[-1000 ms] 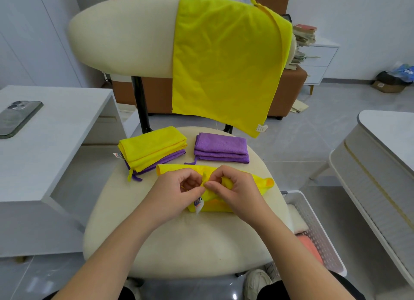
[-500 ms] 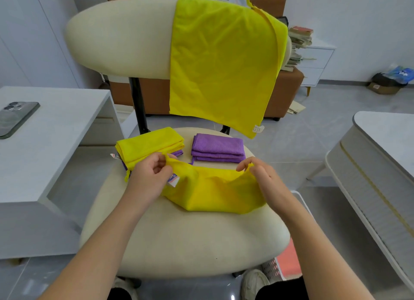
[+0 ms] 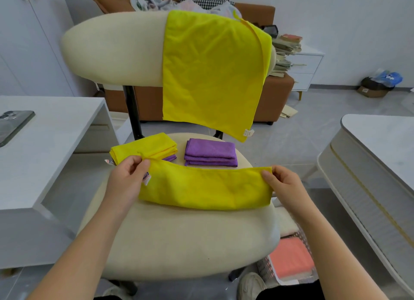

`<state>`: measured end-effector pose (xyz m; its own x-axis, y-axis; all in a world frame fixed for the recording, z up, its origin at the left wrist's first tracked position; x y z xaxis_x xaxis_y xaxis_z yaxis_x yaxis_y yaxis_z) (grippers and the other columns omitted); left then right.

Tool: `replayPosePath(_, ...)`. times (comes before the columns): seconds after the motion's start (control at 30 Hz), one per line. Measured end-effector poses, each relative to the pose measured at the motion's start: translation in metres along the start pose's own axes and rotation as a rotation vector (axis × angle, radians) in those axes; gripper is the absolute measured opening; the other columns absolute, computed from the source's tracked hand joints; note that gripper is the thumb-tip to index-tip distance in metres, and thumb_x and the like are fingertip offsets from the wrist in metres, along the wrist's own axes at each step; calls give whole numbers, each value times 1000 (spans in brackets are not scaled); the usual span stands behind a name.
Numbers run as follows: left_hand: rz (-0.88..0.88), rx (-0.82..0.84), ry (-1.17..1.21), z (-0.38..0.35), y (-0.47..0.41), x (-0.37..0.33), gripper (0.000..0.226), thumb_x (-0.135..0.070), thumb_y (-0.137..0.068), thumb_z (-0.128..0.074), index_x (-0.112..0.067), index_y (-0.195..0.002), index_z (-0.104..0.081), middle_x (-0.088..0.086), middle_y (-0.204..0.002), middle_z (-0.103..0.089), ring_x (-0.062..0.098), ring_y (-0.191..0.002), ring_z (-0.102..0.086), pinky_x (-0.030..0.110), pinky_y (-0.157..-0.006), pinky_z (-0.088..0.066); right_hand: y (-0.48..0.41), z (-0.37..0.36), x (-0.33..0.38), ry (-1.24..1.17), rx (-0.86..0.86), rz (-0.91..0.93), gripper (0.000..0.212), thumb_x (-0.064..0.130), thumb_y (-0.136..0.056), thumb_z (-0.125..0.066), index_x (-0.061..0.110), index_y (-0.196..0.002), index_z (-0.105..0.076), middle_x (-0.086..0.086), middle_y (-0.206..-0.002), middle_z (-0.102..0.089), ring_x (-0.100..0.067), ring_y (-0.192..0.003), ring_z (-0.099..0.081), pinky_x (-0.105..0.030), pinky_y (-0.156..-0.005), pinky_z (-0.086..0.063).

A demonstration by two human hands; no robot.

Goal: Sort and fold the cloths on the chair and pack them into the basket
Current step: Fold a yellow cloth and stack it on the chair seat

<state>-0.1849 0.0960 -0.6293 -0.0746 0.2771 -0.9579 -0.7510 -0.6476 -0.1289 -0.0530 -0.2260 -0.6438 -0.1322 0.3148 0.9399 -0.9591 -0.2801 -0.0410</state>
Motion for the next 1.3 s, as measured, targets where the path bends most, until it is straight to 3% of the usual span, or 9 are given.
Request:
replayPosePath(0.07,-79,-58,20,8,1,-6,22,-15,-97,-50,-15,-74,-52,-7,-56,-52,2,-48,-43,27,-57,-40,1,10,6,-68,-123,67,20,10,-96,-52,13,-78,-60,-2,-68,-49,-13,-68,-44,-30,-62,-35)
replayPosePath(0.13,-181,-129,31,14,6,-18,22,-16,-98,-48,-24,-78,-51,-14,-59,-54,2,-51,-45,36,-54,-43,4,20,14,-146,-250,148,25,5,-96,-51,22,-78,-60,12,-66,-54,-5,-67,-47,-27,-65,-37)
replayPosePath(0.23,-292,-198,41,14,18,-35,27,-12,-100,-40,-29,-80,-46,-20,-62,-53,0,-53,-46,41,-50,-42,10,21,28,-197,-330,254,31,8,-98,-48,31,-80,-60,17,-65,-54,-4,-67,-47,-25,-64,-40)
replayPosePath(0.33,-401,-245,21,18,24,-48,30,-8,-100,-39,-30,-80,-42,-24,-66,-52,-5,-57,-44,17,-51,-38,14,19,41,-220,-354,287,25,8,-98,-46,24,-82,-56,20,-59,-54,3,-58,-46,-12,-54,-38)
replayPosePath(0.4,-431,-257,5,24,24,-54,31,-7,-100,-39,-30,-79,-42,-24,-66,-51,-7,-60,-43,9,-56,-33,15,21,45,-250,-349,286,21,12,-98,-47,23,-82,-55,17,-57,-53,2,-55,-46,-14,-52,-38)
replayPosePath(0.77,-405,-156,57,29,12,-53,23,-15,-97,-41,-27,-78,-44,-22,-63,-50,-6,-59,-42,8,-57,-33,10,18,54,-248,-286,291,18,13,-97,-47,20,-84,-55,18,-58,-56,4,-57,-49,-10,-52,-39)
replayPosePath(0.9,-367,-154,69,29,9,-49,23,-15,-97,-41,-26,-77,-45,-23,-61,-50,-6,-57,-43,8,-54,-32,9,16,55,-233,-262,274,17,17,-98,-47,22,-84,-55,4,-65,-53,0,-57,-49,-16,-51,-40)
replayPosePath(1.07,-323,-113,80,33,8,-45,17,-28,-91,-42,-26,-75,-47,-20,-60,-53,-3,-57,-44,12,-54,-34,13,16,55,-221,-264,246,17,15,-98,-46,21,-84,-54,1,-69,-52,4,-57,-51,-9,-50,-40)
replayPosePath(1.3,-319,-95,79,32,9,-40,26,-14,-98,-44,-27,-75,-48,-18,-58,-51,-3,-54,-42,11,-52,-32,14,16,52,-195,-265,242,17,16,-98,-47,23,-85,-56,3,-73,-55,4,-64,-53,-14,-57,-44)
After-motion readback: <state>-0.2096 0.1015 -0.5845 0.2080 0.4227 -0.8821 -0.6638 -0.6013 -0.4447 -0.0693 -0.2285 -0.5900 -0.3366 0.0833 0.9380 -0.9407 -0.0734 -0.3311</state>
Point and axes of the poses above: each hand's wrist, its own y-axis away from the middle knuckle, its own z-axis out of the back of the hand, x = y × z, the point moved 6 cm from there along -y, towards the middle knuckle
